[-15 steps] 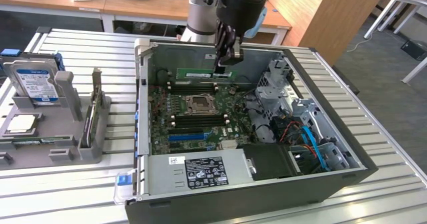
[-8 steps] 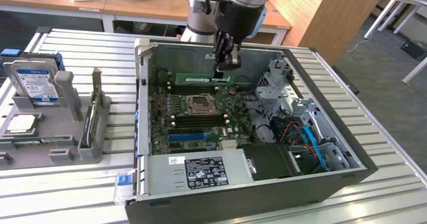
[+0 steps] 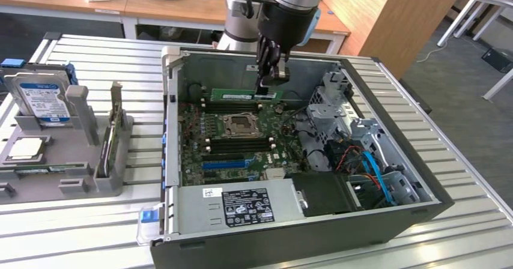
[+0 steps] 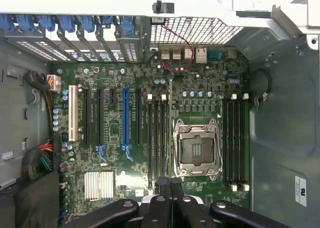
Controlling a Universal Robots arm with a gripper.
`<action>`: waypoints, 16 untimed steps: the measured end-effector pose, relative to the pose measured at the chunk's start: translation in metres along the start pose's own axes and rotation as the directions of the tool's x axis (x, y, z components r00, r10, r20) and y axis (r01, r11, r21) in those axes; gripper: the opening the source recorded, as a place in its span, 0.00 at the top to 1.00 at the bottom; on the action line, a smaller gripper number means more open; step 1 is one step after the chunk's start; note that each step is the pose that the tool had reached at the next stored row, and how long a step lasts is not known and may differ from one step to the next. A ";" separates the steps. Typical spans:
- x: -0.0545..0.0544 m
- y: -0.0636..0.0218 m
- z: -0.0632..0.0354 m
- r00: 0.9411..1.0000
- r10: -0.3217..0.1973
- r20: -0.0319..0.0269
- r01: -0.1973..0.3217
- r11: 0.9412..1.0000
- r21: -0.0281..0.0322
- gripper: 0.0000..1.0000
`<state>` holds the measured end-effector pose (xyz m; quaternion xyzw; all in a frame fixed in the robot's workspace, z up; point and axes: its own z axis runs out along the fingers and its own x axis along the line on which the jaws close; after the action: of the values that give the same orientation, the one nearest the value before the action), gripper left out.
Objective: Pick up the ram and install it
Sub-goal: 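Insert the ram into the slot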
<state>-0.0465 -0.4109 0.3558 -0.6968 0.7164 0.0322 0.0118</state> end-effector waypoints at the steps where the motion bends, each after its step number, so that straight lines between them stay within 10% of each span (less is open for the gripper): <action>1: 0.000 0.0000 0.0000 1.000 0.000 0.000 0.000 1.000 0.000 0.88; 16: 0.009 -0.0002 -0.0005 1.000 0.000 0.000 0.000 1.000 0.000 0.88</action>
<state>-0.0466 -0.4199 0.3558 -0.6968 0.7165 0.0322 0.0118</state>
